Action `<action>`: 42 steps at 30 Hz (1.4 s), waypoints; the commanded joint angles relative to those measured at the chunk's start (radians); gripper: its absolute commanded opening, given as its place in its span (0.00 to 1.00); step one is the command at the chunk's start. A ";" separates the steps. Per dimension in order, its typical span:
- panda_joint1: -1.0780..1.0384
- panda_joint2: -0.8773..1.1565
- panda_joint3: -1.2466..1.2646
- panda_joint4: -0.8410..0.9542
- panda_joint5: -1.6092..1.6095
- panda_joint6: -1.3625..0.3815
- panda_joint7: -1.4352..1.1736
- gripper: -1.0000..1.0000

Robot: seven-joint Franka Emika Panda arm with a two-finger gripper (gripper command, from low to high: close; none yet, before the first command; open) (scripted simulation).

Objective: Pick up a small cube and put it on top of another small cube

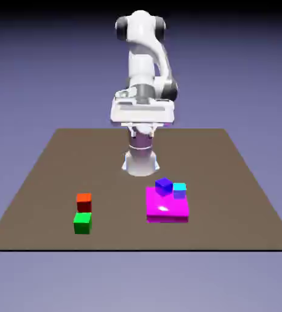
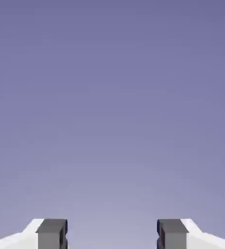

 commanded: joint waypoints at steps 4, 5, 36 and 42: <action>0.019 0.136 -0.145 0.014 0.024 -0.052 -0.162 0.50; 0.024 0.170 -0.181 0.017 0.030 -0.065 -0.203 0.50; -0.111 0.775 -0.398 0.103 0.364 -0.119 -0.917 0.00; 0.057 0.634 -0.615 0.068 0.145 -0.216 -0.754 0.00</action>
